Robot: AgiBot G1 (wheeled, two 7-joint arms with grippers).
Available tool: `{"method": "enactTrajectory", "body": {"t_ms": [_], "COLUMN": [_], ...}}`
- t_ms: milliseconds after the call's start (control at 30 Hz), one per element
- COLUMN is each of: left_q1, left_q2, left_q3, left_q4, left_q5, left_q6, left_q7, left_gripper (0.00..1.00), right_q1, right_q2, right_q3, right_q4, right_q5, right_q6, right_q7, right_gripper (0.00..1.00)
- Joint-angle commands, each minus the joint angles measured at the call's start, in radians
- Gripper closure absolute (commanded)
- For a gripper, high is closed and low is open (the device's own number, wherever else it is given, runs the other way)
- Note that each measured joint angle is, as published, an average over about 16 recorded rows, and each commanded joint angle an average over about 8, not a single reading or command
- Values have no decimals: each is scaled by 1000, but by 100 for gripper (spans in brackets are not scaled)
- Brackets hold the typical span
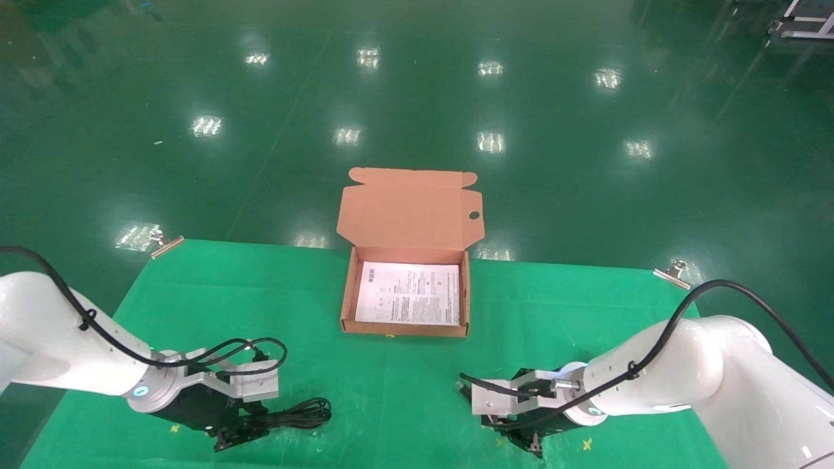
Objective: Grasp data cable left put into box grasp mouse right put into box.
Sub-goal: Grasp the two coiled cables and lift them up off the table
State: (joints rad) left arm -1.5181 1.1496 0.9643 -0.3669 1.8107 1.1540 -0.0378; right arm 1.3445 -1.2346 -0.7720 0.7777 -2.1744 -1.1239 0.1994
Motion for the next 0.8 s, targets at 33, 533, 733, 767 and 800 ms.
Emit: {"method": "enactTrajectory", "body": {"t_ms": [33,533,733,767,800], "left_q1": [0,-22,-86,-98,-111], "left_q2": [0,-22,-85,-97,-109], "left_q3": [0,3,10,11,12], "left_q4": [-1,-32,-145,-175,-207], "left_q5": [0,7,40,50,60], "left_q6": [0,19,40,38,35], "left_q7": [0,15,8,1,-7], "left_gripper": [100,100,100,100,100], "right_q1": [0,42,146,165,184], "right_q2": [0,38,135,147,158], "right_q3": [0,20,84,96,108], "right_q4": [0,20,98,113,129], "right_q5": [0,5,15,16,16], "right_q6": [0,-15,-24,-18,-9], "right_q7": [0,23,99,113,126], "right_gripper": [100,100,100,100,100]}}
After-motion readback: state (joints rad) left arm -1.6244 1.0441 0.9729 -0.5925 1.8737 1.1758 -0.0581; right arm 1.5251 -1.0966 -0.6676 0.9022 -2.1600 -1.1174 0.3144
